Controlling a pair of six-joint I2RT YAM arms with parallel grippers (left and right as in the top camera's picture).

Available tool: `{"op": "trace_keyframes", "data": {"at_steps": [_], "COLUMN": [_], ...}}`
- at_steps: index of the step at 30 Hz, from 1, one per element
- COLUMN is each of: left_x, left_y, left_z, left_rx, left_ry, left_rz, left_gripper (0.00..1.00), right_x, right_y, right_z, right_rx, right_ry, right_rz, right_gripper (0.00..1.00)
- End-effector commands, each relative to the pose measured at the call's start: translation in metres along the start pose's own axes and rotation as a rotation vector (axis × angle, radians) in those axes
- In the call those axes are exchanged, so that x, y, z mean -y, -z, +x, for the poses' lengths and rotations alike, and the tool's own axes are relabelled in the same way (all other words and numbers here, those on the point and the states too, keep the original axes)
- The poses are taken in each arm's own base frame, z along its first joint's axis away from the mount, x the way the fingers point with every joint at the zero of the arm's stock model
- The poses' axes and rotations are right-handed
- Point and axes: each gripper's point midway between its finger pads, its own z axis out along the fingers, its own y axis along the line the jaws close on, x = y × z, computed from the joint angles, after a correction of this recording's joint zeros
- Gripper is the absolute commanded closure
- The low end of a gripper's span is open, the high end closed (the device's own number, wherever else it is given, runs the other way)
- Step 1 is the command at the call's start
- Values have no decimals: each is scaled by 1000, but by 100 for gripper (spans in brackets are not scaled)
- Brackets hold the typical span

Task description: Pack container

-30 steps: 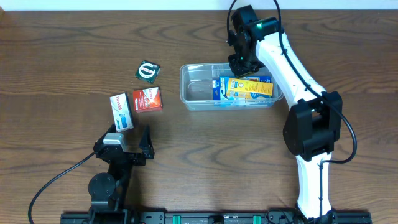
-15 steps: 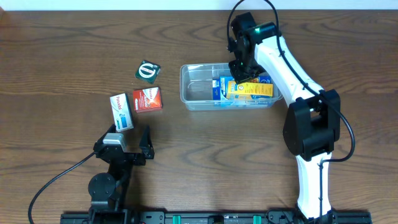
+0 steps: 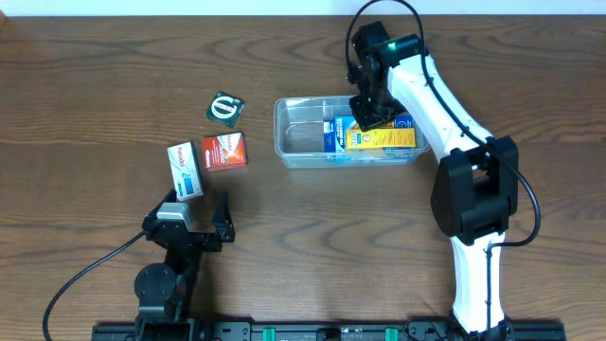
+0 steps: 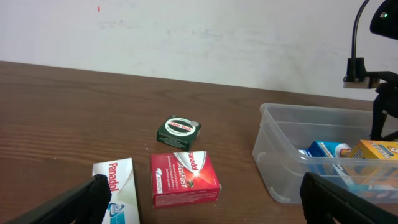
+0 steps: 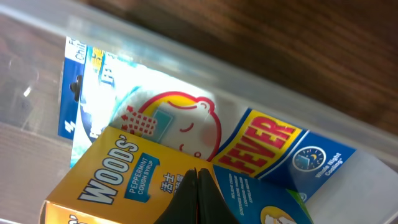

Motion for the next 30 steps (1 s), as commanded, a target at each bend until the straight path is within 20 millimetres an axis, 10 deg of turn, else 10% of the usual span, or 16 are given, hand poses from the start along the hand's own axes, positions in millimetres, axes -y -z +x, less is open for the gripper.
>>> {"op": "trace_keyframes", "data": {"at_steps": [1,20,30], "left_x": [-2,-2,-2], "left_y": [-1,-1,-1], "left_z": [15,15,15], "left_rx": [-46,-46,-46], "left_ry": [-5,-5,-5], "left_rz": [-1,-1,-1], "left_gripper": [2,2,2], "right_x": [-4,-4,-43], "right_y": [-6,10,36], "right_z": [5,-7,-20], "right_rx": [-27,19,78], "right_ry": [33,37,86], "right_rz": [9,6,-178], "right_gripper": [99,93,87]}}
